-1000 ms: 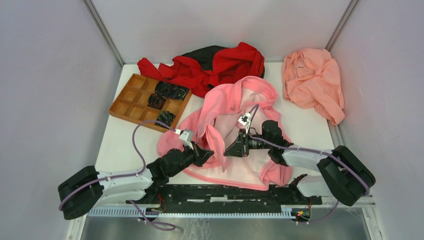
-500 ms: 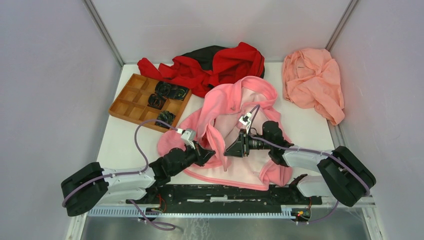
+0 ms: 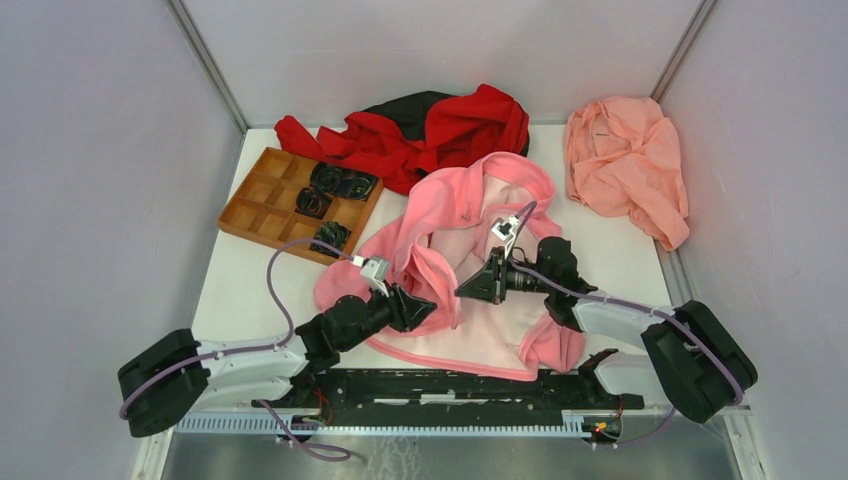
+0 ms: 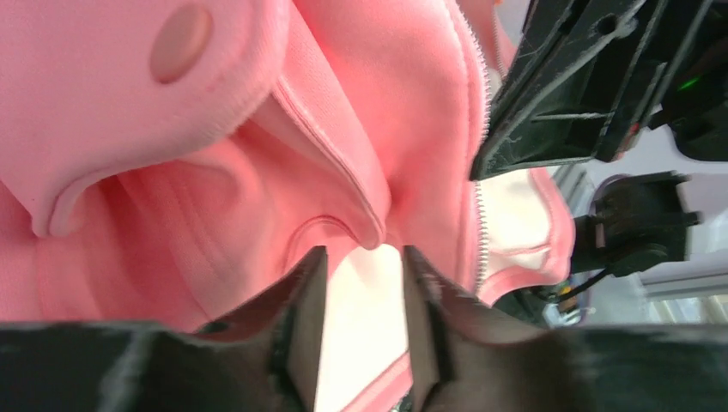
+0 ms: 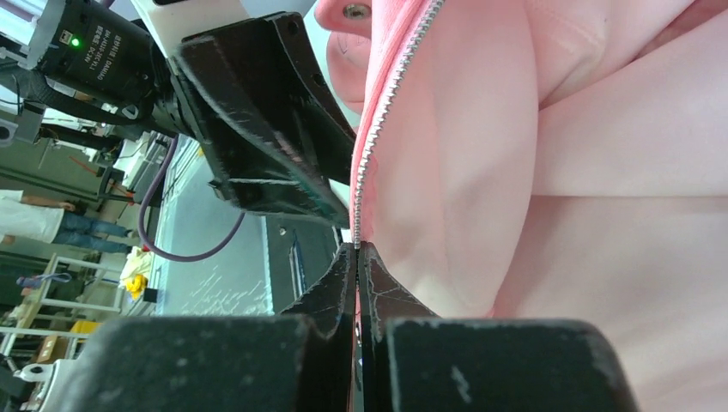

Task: Zip up the jacket
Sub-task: Pick up the jacket from the center of the board.

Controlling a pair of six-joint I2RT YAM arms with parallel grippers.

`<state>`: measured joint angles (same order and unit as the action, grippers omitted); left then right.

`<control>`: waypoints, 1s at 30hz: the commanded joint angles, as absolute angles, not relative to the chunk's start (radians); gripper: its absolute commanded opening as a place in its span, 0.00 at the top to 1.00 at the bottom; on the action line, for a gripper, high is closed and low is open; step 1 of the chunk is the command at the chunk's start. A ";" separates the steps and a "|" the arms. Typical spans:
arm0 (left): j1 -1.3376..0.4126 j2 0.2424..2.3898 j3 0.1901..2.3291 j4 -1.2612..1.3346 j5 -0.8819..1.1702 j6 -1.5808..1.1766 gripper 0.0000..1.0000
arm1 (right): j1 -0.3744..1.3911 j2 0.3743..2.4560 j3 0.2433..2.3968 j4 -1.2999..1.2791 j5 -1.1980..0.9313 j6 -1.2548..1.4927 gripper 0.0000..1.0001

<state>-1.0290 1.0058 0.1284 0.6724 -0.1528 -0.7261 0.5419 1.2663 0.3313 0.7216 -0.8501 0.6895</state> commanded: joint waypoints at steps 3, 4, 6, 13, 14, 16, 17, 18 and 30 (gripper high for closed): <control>-1.026 0.821 0.136 0.585 -0.071 -0.781 0.27 | 0.522 1.234 0.359 0.749 -0.895 0.572 1.00; -1.025 0.785 0.123 0.584 -0.042 -0.785 0.22 | 0.518 1.233 0.360 0.751 -0.903 0.556 1.00; -1.027 0.715 0.100 0.573 0.008 -0.801 0.15 | 0.511 1.234 0.360 0.776 -0.926 0.548 1.00; -1.027 0.634 0.002 0.692 0.107 -0.889 0.09 | 0.505 1.236 0.377 0.815 -0.990 0.553 1.00; -1.027 0.657 0.002 0.724 0.107 -0.893 0.09 | 0.506 1.236 0.382 0.815 -0.996 0.553 1.00; -1.028 0.723 0.002 0.764 0.107 -0.885 0.09 | 0.505 1.236 0.390 0.807 -1.004 0.546 1.00; -1.028 0.766 0.014 0.772 0.106 -0.871 0.10 | 0.504 1.235 0.394 0.798 -1.007 0.543 1.00; -1.026 0.810 0.029 0.776 0.104 -0.853 0.10 | 0.503 1.234 0.399 0.793 -1.009 0.540 1.00; -1.026 1.153 0.161 0.918 0.026 -0.753 0.31 | 0.492 1.235 0.411 0.758 -1.014 0.529 1.00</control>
<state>-1.0286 1.1240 0.1181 0.7834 0.0750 -0.8143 0.4969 1.2533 0.3721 0.7349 -0.9947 0.5476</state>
